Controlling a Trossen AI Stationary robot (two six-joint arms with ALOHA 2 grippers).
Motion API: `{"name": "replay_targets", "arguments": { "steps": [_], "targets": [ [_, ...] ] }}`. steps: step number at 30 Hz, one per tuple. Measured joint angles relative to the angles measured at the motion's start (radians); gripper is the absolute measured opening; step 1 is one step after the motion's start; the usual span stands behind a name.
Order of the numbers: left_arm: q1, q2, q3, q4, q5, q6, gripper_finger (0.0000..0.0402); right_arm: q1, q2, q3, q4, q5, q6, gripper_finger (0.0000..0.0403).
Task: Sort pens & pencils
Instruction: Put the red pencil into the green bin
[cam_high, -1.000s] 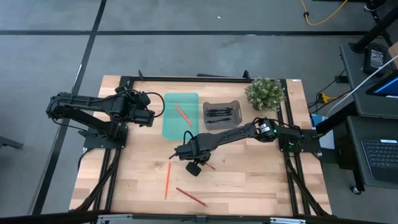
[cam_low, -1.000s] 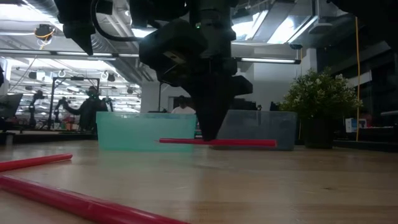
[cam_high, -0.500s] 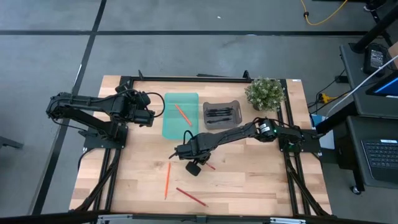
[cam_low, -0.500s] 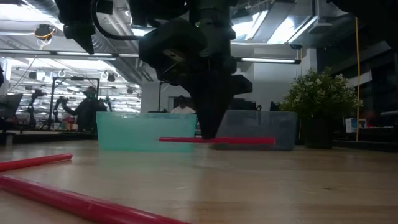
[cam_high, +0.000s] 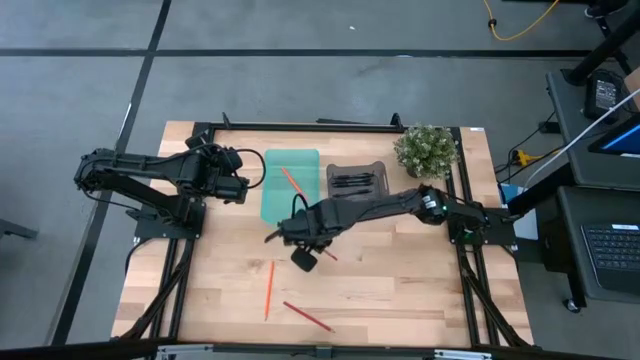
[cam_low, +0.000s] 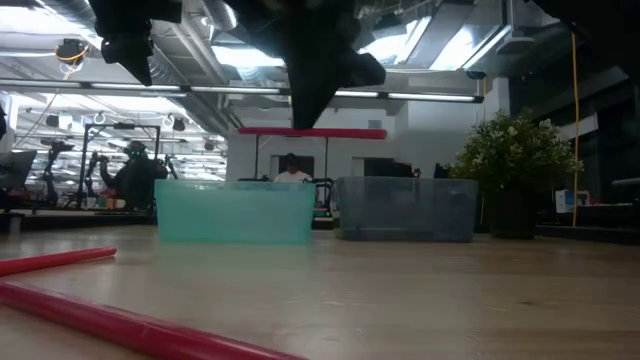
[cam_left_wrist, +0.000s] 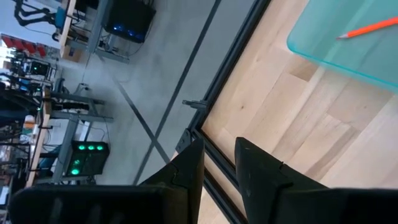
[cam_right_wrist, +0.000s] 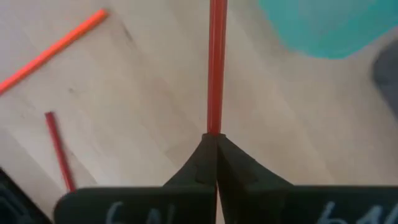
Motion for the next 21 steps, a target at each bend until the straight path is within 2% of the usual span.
{"name": "replay_targets", "arguments": {
  "steps": [12,21],
  "targets": [
    [0.000,0.000,0.000,0.001,-0.006,0.021,0.0085,-0.178,-0.024,0.002,0.079,0.000,-0.158,0.0000],
    [0.000,0.000,0.000,0.001,-0.030,0.026,0.0085,-0.326,-0.024,0.002,0.252,-0.076,-0.261,0.0000]
  ]
}}
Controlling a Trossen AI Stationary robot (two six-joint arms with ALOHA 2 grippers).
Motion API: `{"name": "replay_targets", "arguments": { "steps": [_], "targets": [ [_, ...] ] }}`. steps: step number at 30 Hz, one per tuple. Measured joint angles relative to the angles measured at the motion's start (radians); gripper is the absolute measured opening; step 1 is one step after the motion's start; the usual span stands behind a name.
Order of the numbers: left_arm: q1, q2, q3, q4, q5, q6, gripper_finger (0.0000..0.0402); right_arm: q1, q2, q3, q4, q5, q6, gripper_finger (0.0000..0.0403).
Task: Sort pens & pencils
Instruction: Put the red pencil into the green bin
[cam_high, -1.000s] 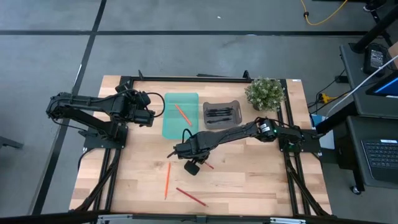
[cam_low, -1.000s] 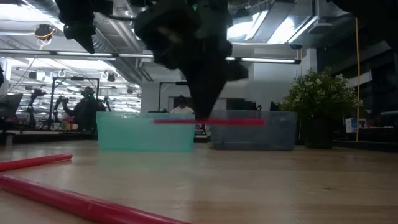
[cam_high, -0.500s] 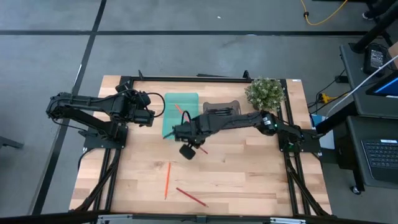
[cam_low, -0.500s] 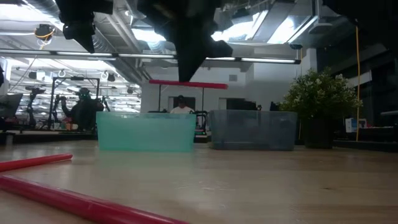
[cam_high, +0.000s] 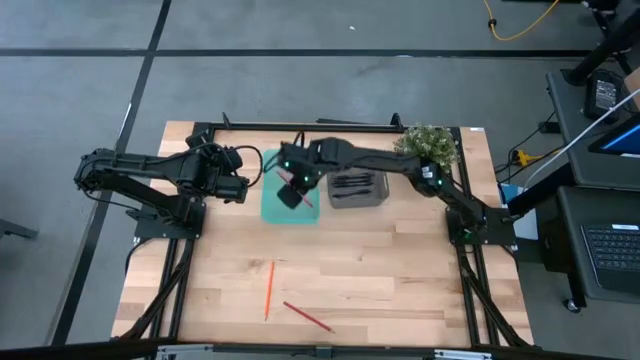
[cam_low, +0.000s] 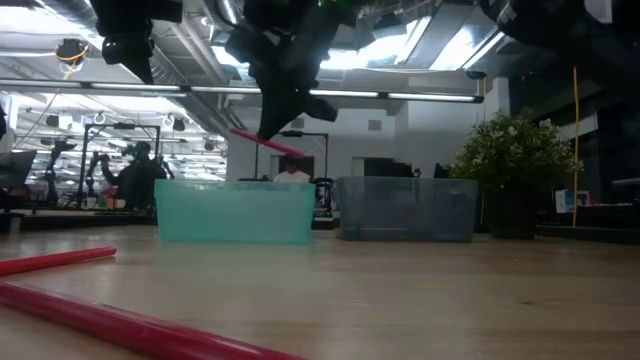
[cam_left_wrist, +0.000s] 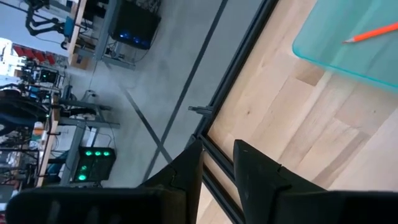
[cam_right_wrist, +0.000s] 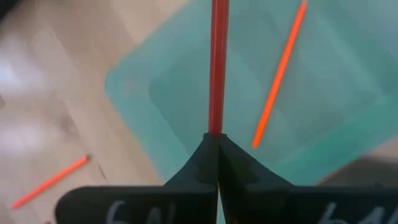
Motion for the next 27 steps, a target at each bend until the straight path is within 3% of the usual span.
{"name": "replay_targets", "arguments": {
  "steps": [7,27],
  "targets": [
    [0.000,0.000,0.000,0.000,-0.005,0.003,0.0085,-0.052,0.000,-0.001,0.074,-0.029,-0.032,0.0000],
    [0.000,0.000,0.000,0.000,-0.004,-0.001,0.0085,-0.053,0.036,-0.026,0.121,-0.046,-0.048,0.0000]
  ]
}}
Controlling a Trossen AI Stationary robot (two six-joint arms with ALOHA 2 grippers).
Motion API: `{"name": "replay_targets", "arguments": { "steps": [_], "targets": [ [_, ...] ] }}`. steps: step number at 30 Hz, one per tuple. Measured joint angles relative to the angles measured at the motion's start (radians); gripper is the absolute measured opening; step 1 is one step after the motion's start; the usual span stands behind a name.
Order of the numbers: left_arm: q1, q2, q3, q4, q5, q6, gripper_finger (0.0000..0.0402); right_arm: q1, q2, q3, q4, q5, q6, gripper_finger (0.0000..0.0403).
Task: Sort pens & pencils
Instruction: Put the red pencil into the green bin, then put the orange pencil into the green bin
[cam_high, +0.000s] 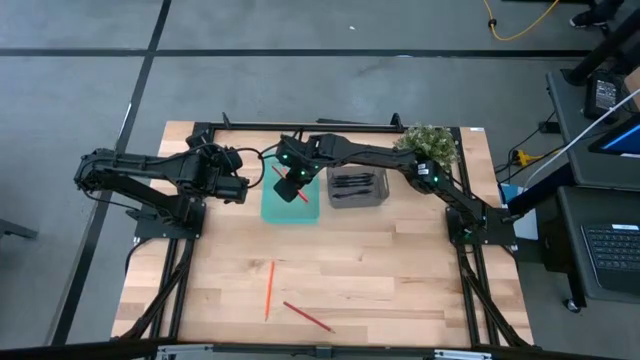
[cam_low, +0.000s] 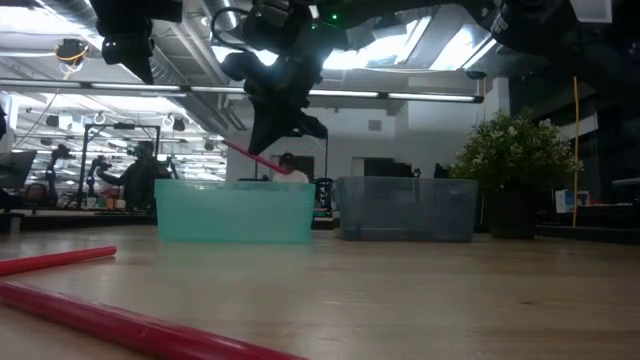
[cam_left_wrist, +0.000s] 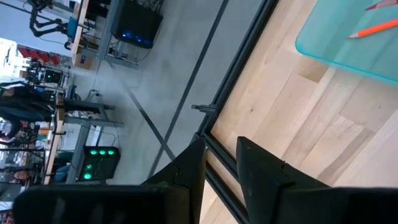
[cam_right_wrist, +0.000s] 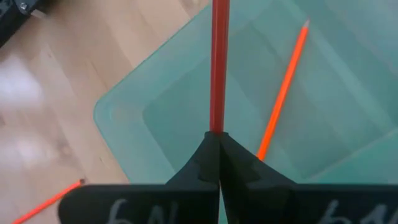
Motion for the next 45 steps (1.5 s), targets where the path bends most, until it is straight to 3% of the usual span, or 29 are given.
{"name": "replay_targets", "arguments": {
  "steps": [22,29,38,45],
  "targets": [
    [0.000,0.000,0.000,0.000,0.001,0.000,0.0085,0.000,0.001,-0.226,0.182,-0.060,0.006,0.0000],
    [0.000,0.000,0.000,0.000,0.001,-0.001,0.0085,0.000,0.001,-0.225,0.241,-0.069,0.002,0.0008],
    [0.000,0.000,0.000,0.000,0.001,-0.001,0.0085,-0.006,0.001,-0.225,0.285,-0.071,0.003,0.0069],
    [0.000,0.000,0.000,0.000,0.001,-0.007,0.0085,-0.008,0.001,-0.108,0.198,-0.175,0.003,0.0078]
  ]
}}
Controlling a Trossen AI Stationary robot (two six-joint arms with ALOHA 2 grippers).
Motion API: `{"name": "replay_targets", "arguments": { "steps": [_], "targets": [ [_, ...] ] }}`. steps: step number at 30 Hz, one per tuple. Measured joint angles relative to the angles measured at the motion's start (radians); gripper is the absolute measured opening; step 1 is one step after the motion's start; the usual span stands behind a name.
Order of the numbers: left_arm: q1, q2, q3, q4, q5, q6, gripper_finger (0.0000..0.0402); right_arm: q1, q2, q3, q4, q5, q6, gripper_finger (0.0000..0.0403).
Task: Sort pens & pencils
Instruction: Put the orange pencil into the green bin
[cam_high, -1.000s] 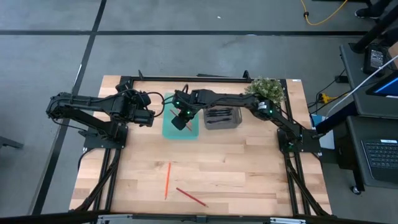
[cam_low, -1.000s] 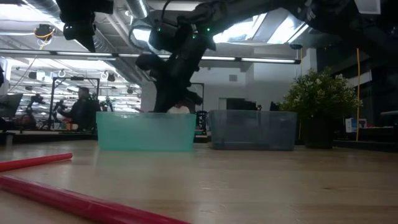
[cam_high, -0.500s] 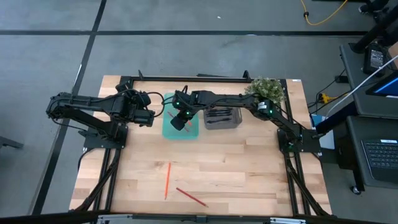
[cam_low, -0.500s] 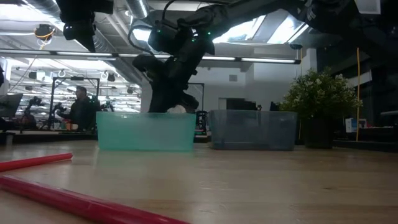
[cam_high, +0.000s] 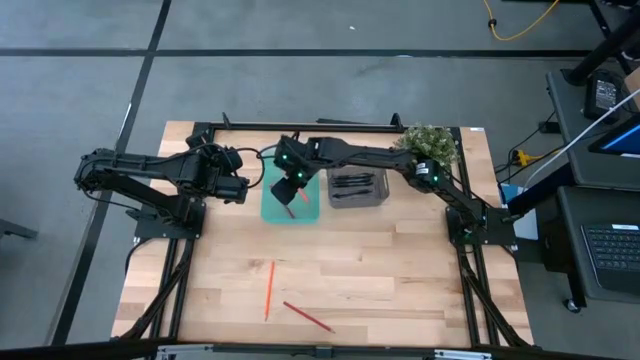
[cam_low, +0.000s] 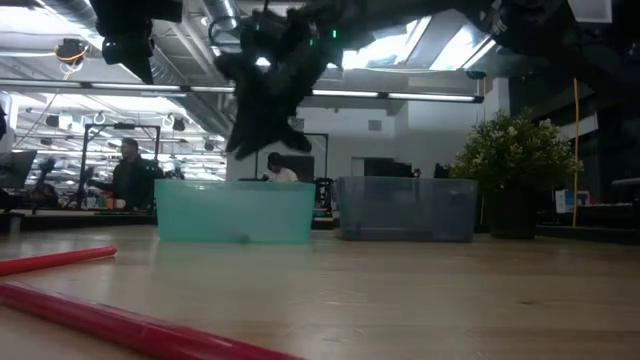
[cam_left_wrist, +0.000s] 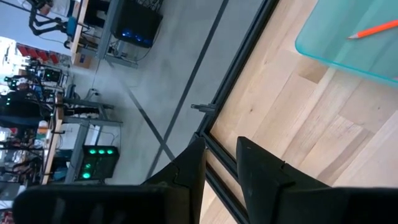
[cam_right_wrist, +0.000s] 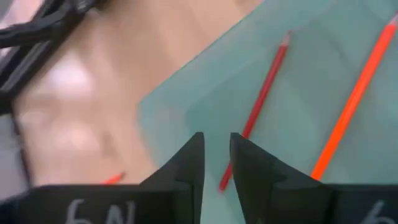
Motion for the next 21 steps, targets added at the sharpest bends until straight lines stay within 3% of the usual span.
{"name": "replay_targets", "arguments": {
  "steps": [4,9,14,21],
  "targets": [
    [0.000,0.000,-0.008,0.000,0.028,-0.010,0.0085,0.026,0.000,0.137,-0.200,-0.024,-0.015,0.0078],
    [-0.004,-0.001,-0.087,0.007,0.085,-0.043,0.0085,0.105,-0.091,0.099,-0.396,0.056,-0.031,0.0078],
    [-0.052,0.000,-0.212,0.134,0.213,-0.050,0.0085,0.215,-0.134,0.101,-0.624,0.321,-0.133,0.0078],
    [-0.187,0.000,-0.253,0.460,0.442,0.014,0.0085,0.322,-0.146,0.101,-0.732,0.831,-0.353,0.0078]
  ]
}}
